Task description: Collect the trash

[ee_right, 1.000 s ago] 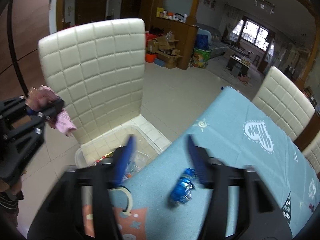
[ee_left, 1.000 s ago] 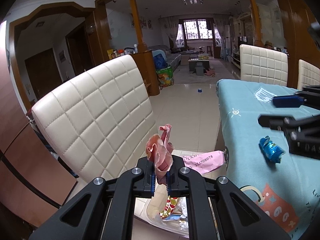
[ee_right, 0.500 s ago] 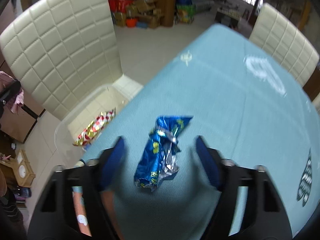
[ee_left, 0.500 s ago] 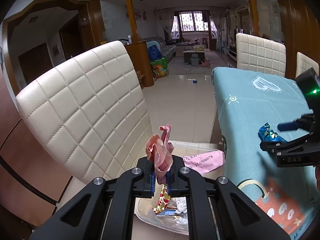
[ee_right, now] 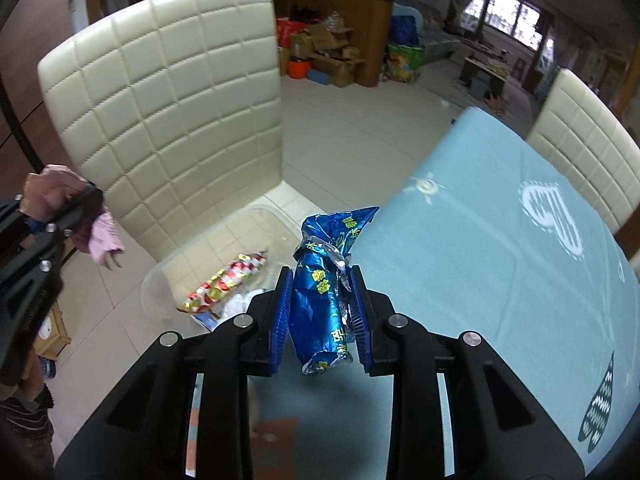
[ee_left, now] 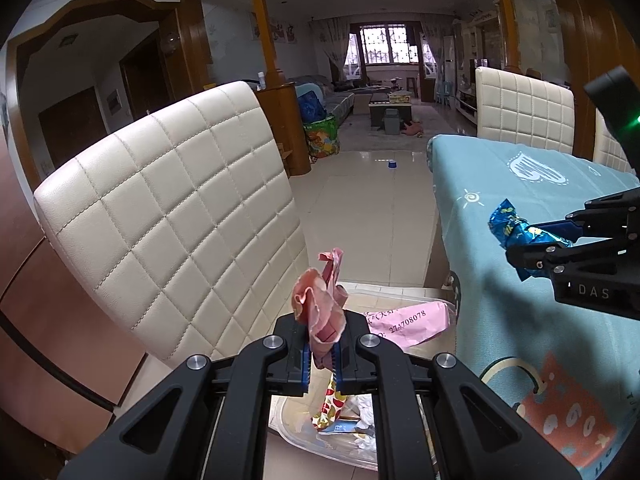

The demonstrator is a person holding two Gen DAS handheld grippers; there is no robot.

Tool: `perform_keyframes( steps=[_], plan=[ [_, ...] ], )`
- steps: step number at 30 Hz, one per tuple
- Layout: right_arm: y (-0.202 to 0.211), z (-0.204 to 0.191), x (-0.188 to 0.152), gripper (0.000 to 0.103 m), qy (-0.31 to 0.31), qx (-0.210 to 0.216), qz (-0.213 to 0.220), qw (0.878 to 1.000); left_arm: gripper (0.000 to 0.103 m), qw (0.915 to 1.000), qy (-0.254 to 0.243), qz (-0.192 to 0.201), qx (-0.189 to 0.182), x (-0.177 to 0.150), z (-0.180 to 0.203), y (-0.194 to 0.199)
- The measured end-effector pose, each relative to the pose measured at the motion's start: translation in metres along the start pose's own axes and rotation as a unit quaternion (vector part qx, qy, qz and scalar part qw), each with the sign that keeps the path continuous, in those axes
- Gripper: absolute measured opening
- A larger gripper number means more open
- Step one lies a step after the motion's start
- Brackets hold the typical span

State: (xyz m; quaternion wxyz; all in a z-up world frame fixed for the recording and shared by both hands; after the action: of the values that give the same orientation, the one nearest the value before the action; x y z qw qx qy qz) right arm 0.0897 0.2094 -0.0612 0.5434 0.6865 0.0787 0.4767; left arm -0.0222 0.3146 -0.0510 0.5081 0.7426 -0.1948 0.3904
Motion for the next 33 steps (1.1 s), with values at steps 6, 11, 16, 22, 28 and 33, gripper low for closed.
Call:
perform_keyframes(
  steps=[6,11,16,22,28,33],
  plan=[
    [0.003,-0.016,0.008,0.042,0.007,0.028,0.008,1.0,0.008,1.0,0.007,-0.004,0.001,-0.004,-0.006,-0.004],
    [0.015,-0.009,0.01,0.073,-0.006,0.024,0.045,0.999,0.028,0.9989,0.031,-0.026,-0.023,-0.006,-0.01,-0.009],
    [0.021,0.001,0.008,0.073,-0.021,0.022,0.046,0.998,0.082,0.9994,0.033,0.008,-0.013,-0.004,-0.009,0.003],
    [0.026,0.009,0.002,0.077,-0.034,0.027,0.046,0.998,0.082,0.9996,0.027,0.007,-0.012,-0.001,-0.003,0.006],
    [0.039,0.013,-0.003,0.081,-0.03,0.019,0.061,0.997,0.082,0.9987,0.045,0.0,-0.024,0.002,-0.003,0.006],
    [0.054,0.022,-0.01,0.086,-0.036,0.014,0.076,0.996,0.082,0.9987,0.043,0.006,-0.025,0.006,0.006,0.014]
  ],
)
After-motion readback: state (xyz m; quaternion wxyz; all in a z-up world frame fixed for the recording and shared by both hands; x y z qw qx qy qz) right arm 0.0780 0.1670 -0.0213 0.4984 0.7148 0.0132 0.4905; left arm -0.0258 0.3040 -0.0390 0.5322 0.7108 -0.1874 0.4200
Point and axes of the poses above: each gripper's, at about its wrist camera, not at the fingertips, and y roughly against the way its jaws point, z to its right, x to its top, the point moved 3 cm from there along -y, roughly the way its jaws point, and after that the axes turned 2 degrees about -y, right-handed, at the moved point
